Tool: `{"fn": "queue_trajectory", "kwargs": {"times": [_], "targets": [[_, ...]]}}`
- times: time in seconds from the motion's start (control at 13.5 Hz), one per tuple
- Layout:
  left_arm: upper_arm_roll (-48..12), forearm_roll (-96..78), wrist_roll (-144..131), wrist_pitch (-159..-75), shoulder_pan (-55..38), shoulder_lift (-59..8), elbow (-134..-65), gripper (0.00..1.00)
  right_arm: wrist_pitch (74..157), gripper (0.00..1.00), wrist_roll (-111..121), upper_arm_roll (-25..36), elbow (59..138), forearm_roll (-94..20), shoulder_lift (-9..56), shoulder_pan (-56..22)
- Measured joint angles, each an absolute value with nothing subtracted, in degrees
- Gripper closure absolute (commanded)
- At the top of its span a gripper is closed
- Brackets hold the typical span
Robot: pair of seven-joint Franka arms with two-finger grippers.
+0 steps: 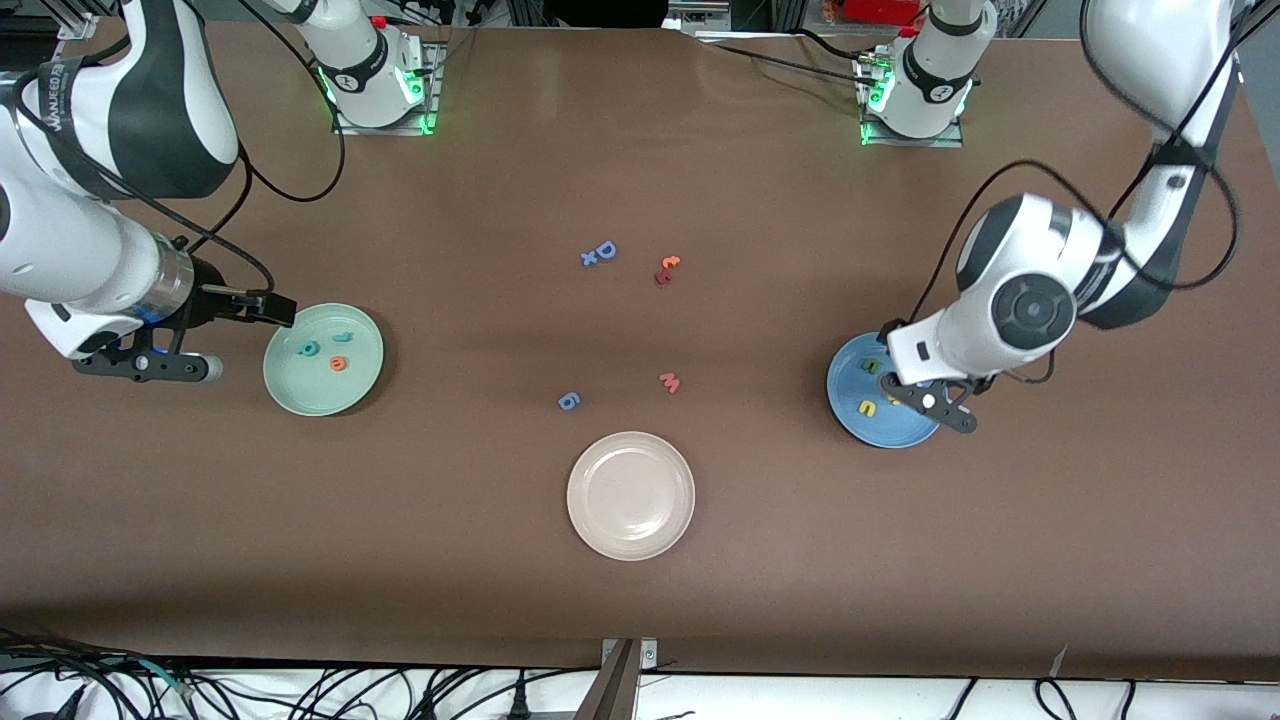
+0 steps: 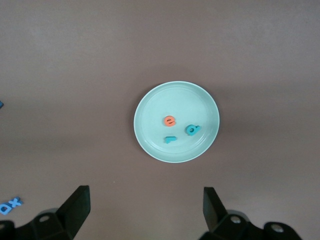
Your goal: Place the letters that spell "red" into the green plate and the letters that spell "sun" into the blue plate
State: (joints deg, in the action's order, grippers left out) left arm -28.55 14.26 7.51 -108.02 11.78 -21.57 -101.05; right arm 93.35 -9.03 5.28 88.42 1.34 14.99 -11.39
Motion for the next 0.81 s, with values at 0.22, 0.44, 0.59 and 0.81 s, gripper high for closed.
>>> {"fn": "queue_trajectory", "kwargs": {"times": [0.22,0.44,0.59,0.81], "targets": [[-28.6,11.4,7.4,-97.5,11.8,-15.0,-96.1,0.00,93.9,0.00,-7.4,5.6,88.4,1.3,15.3,-10.2],[-28.7,11.1,7.4,-90.2,12.0,-11.9,-86.8,0.00,96.8,0.00,-6.5,1.8,88.4,1.8,15.3,-5.6],[-26.8,10.8,7.4,-89.0,11.6,-9.5,-83.4,0.00,96.9,0.00,-6.2,1.4,88.3,2.0,15.1,-4.9],[-15.2,5.8,7.4,-88.9,5.3,-5.9,-83.0,0.00,94.4,0.00,-6.2,1.3,87.4,2.1,12.5,-4.8]]}}
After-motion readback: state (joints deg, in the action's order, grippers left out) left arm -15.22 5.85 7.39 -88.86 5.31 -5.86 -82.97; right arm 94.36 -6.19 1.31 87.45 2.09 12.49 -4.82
